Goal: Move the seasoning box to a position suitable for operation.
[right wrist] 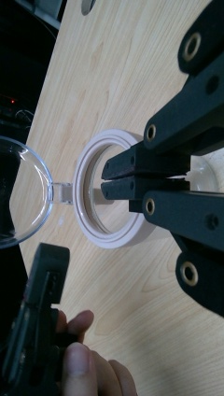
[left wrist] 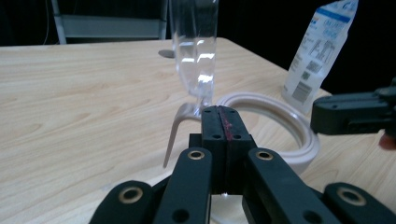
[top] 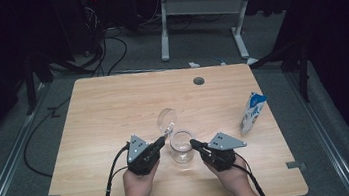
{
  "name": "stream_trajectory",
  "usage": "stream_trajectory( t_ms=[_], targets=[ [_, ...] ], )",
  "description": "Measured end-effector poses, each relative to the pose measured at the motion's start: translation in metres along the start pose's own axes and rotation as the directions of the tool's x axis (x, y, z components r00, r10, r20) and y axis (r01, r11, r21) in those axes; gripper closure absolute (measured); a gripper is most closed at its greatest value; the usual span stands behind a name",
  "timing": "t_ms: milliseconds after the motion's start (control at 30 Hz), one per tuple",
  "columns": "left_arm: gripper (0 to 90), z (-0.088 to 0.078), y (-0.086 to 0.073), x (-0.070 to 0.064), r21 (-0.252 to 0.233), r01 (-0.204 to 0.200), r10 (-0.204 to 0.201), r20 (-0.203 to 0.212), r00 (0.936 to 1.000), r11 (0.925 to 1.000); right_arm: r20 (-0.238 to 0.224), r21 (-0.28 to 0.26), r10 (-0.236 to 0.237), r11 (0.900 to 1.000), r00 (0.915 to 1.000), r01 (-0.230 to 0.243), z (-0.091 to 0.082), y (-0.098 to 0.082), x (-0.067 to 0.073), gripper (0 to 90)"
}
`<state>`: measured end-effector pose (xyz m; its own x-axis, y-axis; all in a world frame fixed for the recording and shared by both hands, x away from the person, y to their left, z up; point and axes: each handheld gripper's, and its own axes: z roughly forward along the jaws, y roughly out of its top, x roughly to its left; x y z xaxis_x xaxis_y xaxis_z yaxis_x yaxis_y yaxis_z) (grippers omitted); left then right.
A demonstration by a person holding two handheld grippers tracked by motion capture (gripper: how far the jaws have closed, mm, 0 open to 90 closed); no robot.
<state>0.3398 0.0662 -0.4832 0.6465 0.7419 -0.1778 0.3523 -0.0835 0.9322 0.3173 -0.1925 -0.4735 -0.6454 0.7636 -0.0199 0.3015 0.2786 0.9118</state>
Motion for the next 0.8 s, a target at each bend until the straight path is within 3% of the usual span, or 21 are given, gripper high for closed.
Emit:
stream_trajectory(
  t_ms=[267, 500, 667, 800],
  targets=[
    [87.0, -0.014, -0.015, 0.015, 0.052, -0.025, 0.026, -0.028, 0.9993, 0.9983, 0.04, -0.03, 0.031, 0.999, 0.9987, -0.03, -0.011, 0.002, -0.01, 83.2],
    [74.5, -0.038, -0.035, 0.035, 0.126, -0.036, 0.044, -0.055, 0.9976, 0.9913, 0.103, -0.029, 0.088, 0.996, 0.9908, -0.085, -0.02, -0.004, -0.032, 77.3],
    [65.7, -0.052, -0.043, 0.044, 0.169, -0.075, 0.092, -0.099, 0.9908, 0.9828, 0.17, -0.033, 0.138, 0.99, 0.9757, -0.135, -0.03, -0.012, -0.047, 70.6],
    [59.3, -0.06, -0.043, 0.048, 0.167, -0.137, 0.156, -0.108, 0.9818, 0.9763, 0.245, -0.008, 0.165, 0.986, 0.9553, -0.168, -0.033, -0.024, -0.057, 68.2]
  ],
)
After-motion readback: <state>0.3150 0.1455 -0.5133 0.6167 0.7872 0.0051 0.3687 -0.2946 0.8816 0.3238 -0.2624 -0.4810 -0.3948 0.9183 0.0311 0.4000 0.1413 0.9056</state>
